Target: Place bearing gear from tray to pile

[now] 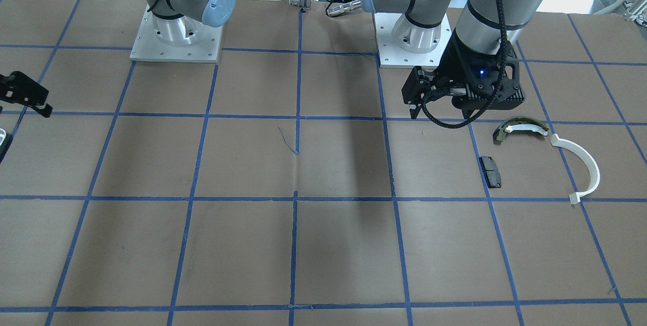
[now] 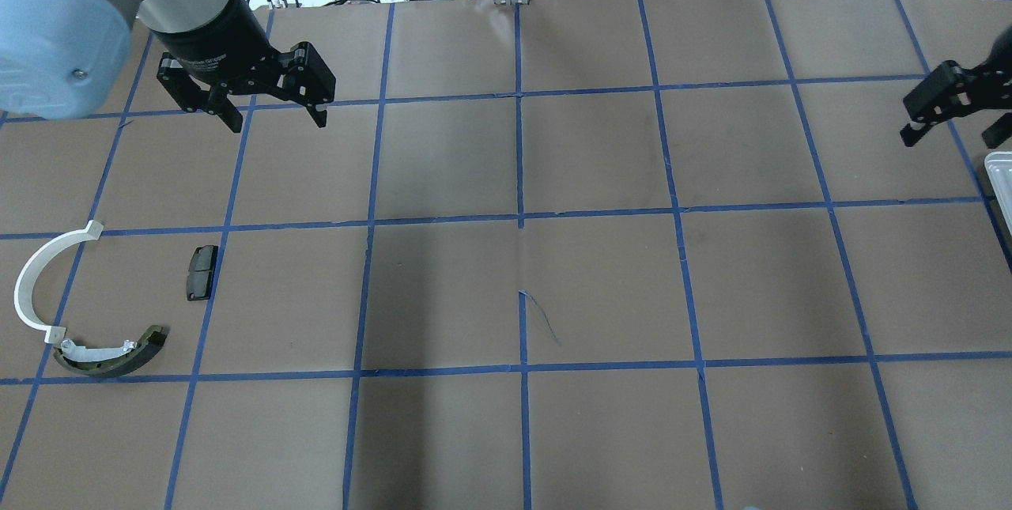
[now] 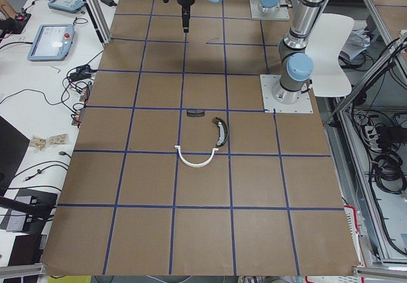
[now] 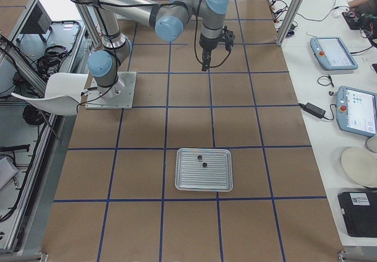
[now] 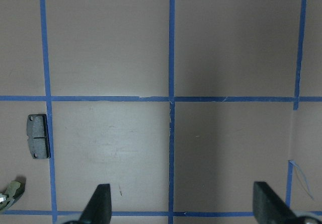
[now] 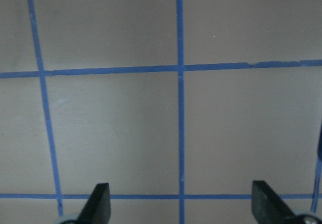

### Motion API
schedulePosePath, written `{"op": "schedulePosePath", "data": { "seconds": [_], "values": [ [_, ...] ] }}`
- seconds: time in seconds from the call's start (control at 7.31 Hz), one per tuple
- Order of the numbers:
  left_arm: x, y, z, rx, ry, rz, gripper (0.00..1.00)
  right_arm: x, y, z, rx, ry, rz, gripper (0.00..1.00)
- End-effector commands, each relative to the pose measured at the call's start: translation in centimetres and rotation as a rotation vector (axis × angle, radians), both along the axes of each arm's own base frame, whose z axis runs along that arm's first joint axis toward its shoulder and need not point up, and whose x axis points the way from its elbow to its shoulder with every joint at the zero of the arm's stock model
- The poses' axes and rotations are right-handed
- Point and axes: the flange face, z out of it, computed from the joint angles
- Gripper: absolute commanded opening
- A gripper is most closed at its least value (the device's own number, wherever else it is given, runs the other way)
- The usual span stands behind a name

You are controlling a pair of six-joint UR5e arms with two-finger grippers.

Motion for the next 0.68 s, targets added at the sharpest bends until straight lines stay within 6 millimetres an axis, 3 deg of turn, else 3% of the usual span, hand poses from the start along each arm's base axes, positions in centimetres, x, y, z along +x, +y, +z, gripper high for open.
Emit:
{"op": "schedulePosePath", "data": {
  "seconds": [0.0, 0.14, 0.27, 0.55],
  "values": [
    [0.0, 0.1, 0.0, 0.0, -0.001, 0.0, 1.0, -9.2, -1.1, -4.1, -0.031, 0.086, 0.13, 1.0],
    [0.0, 0.1, 0.0, 0.0, -0.002, 0.0, 1.0, -12.8, -1.8, -6.8, -0.044, 0.101, 0.219, 1.0],
    [0.0, 0.2, 0.0, 0.0, -0.002, 0.0, 1.0, -15.8, -1.0, -8.2, -0.041, 0.087, 0.285, 1.0],
    [0.0, 0.2, -0.1, 0.002, -0.002, 0.0, 1.0, -18.3, -1.8, -11.1, -0.06, 0.111, 0.368, 1.0]
  ]
}}
